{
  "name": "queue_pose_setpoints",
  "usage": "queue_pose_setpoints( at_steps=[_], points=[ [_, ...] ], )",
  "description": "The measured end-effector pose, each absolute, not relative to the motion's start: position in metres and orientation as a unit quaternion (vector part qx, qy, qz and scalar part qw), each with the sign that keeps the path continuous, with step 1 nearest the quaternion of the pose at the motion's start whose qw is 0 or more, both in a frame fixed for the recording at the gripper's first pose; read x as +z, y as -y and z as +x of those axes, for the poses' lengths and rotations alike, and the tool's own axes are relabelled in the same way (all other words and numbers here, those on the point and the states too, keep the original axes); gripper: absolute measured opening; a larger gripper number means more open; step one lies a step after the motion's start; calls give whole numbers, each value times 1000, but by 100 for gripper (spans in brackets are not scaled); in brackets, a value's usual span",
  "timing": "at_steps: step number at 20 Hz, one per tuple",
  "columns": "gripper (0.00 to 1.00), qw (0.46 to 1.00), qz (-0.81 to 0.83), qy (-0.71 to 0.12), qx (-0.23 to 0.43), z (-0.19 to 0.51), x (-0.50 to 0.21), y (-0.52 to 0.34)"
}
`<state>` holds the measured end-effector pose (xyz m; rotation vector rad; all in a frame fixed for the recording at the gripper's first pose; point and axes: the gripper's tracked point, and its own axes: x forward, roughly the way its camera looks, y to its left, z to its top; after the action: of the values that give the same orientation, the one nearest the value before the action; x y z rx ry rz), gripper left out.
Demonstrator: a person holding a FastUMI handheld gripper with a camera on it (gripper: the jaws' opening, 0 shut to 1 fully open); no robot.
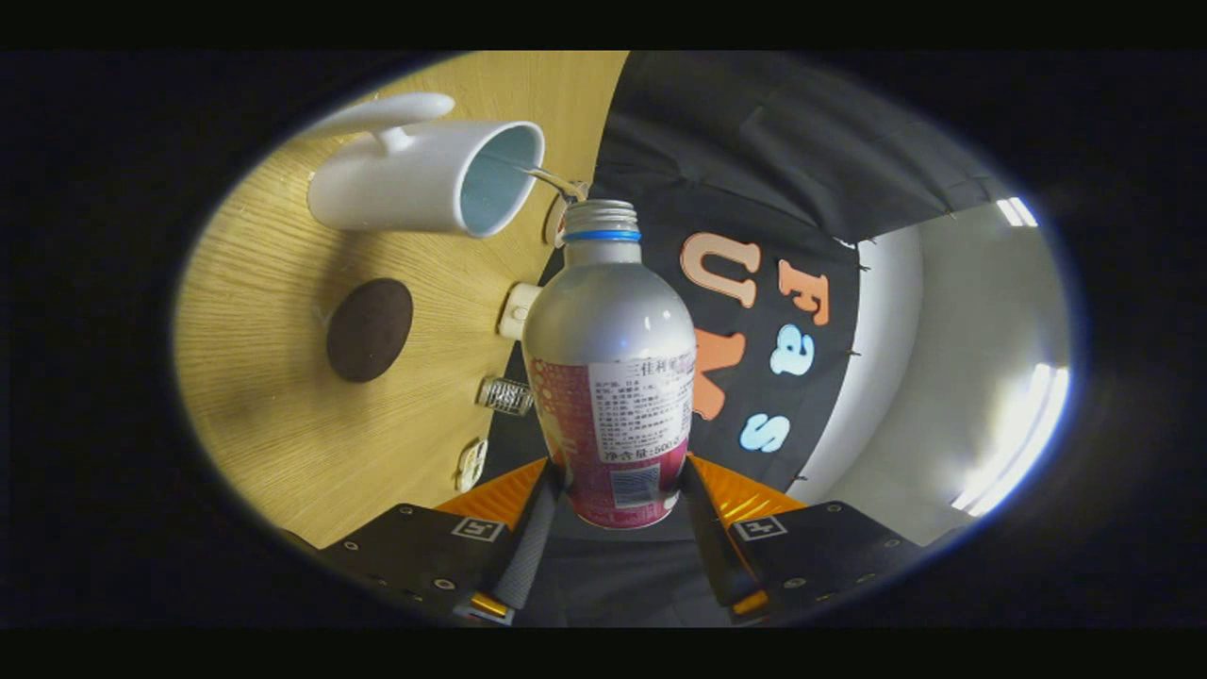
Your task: Take the bottle from table, then pour the juice into the cup, finally place the bottle on the coaster
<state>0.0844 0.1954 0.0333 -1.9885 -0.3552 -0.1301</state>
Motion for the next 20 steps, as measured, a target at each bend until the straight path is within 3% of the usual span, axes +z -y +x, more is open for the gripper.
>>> queue_pose_setpoints(
  at_steps=[20],
  points=[
    [72, 468, -871, 145, -49, 76, 39, -207]
  ],
)
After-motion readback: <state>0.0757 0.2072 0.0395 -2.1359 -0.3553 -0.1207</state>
